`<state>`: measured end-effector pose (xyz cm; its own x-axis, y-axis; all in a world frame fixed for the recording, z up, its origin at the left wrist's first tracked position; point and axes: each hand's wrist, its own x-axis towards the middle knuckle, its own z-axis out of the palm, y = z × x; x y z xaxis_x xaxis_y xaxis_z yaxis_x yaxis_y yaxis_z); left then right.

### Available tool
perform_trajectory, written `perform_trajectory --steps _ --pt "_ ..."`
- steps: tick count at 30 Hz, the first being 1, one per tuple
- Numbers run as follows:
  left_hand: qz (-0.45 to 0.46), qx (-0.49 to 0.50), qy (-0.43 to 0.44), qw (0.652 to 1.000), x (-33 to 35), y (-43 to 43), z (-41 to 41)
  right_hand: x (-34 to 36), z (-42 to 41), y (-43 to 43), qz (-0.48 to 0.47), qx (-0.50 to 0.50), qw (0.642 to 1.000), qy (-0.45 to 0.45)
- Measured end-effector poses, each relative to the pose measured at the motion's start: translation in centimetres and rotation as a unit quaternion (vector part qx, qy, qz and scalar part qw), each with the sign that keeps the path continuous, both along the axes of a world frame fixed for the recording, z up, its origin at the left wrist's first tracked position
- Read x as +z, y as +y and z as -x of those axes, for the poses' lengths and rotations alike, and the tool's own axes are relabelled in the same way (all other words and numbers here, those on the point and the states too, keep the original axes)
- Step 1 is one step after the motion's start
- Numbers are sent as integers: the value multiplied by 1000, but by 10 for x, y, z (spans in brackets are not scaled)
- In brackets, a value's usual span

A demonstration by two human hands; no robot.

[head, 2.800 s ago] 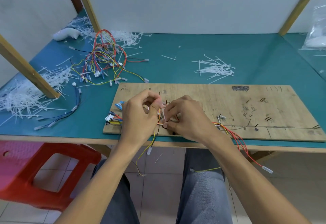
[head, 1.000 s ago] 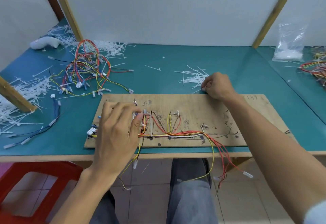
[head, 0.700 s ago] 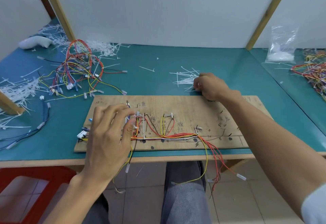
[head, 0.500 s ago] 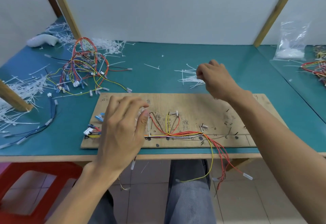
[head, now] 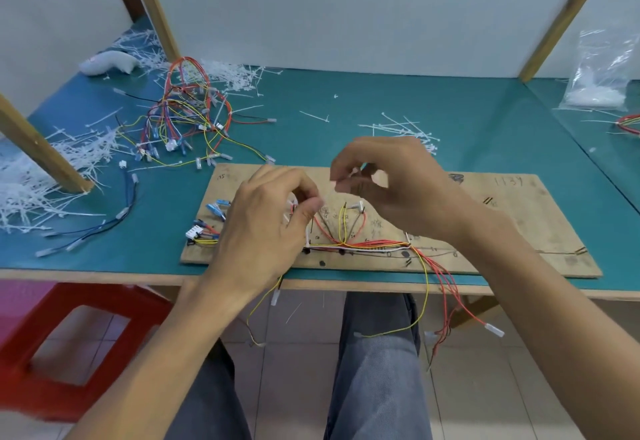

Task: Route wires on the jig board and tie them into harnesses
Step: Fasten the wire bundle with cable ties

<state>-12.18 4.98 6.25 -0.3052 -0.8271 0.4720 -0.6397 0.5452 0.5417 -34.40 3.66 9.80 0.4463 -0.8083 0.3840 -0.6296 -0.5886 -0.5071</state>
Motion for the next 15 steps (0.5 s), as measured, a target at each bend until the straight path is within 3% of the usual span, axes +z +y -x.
perform_trajectory --steps 2,7,12,15 --pt "-20 3 34 999 -5 8 -1 -6 2 7 -92 -32 985 -146" --pt "-58 -7 104 993 -25 31 8 -37 -10 33 -210 -71 872 -437" --pt "-79 -7 151 985 -45 41 20 -63 -22 49 -236 -115 809 -526" --pt "-90 12 159 983 -52 41 28 -81 -29 58 -257 -142 825 -483"
